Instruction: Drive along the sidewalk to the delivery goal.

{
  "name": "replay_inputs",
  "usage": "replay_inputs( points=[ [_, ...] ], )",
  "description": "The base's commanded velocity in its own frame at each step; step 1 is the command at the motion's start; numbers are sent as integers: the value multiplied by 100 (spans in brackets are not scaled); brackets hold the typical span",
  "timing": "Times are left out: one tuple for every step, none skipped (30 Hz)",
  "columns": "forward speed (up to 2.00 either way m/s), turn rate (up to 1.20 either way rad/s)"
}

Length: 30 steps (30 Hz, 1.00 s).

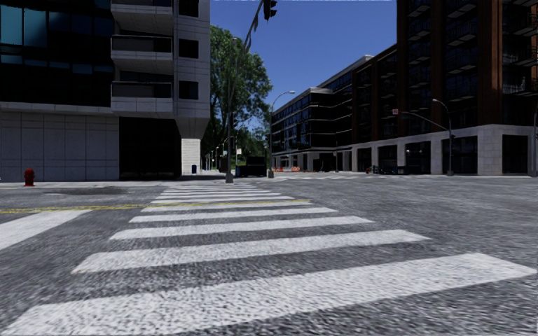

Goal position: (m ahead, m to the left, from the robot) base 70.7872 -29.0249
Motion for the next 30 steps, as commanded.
replay_inputs(
  points=[
    [152,0],
    [152,0],
    [152,0],
    [152,0],
    [152,10],
    [152,19],
    [152,19],
    [152,30],
    [152,35],
    [152,37],
    [152,37],
    [156,39],
    [200,39],
    [200,39],
    [200,39],
    [200,39],
    [200,39],
    [200,39],
    [200,40],
    [200,40],
    [200,40],
    [200,40],
    [200,40],
    [200,40],
    [200,40],
    [200,40],
    [200,40],
    [200,40],
    [200,40],
    [200,40]
  ],
)
